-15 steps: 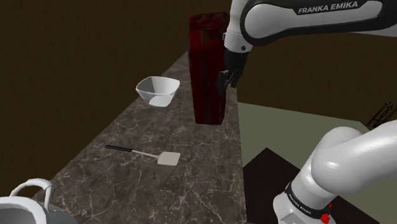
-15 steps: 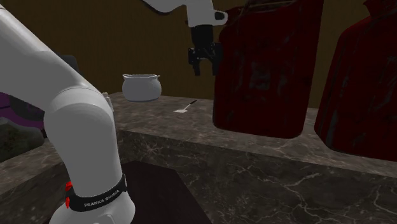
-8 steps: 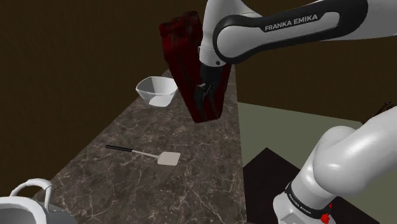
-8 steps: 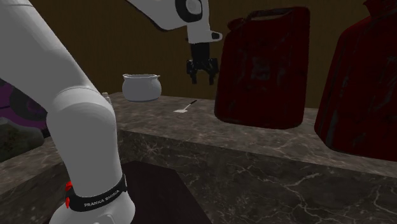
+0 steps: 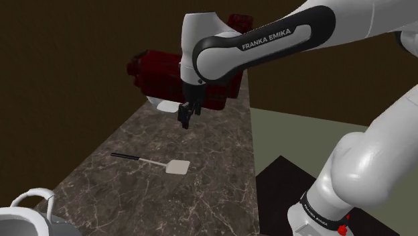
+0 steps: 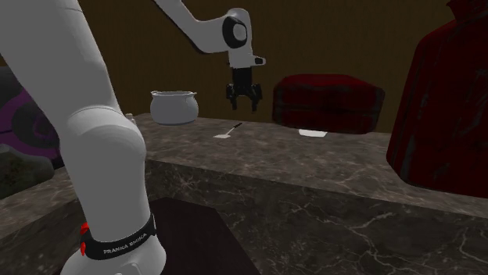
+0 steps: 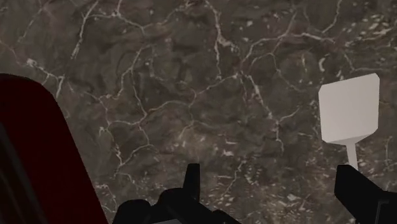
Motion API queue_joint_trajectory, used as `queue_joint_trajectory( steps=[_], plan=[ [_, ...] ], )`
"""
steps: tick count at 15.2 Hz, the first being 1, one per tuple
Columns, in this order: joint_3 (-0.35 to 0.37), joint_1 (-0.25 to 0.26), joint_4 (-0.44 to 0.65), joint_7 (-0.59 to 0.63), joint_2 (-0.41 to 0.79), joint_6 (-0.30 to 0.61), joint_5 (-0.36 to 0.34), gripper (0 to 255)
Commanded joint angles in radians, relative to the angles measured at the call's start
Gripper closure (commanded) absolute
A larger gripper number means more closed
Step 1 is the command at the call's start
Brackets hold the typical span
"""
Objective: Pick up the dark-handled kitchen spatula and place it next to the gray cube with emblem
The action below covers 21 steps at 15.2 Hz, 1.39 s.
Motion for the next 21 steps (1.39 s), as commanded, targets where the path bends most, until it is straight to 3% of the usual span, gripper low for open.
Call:
queue_joint_trajectory(
  steps=[1,13,21],
  plan=[
    [0.022,0.014,0.028,0.008,0.063,0.035,-0.009,0],
    [0.114,0.126,0.281,0.069,0.425,0.126,-0.126,0],
    [0.101,0.137,0.253,0.091,0.486,0.209,-0.16,0]
  ],
)
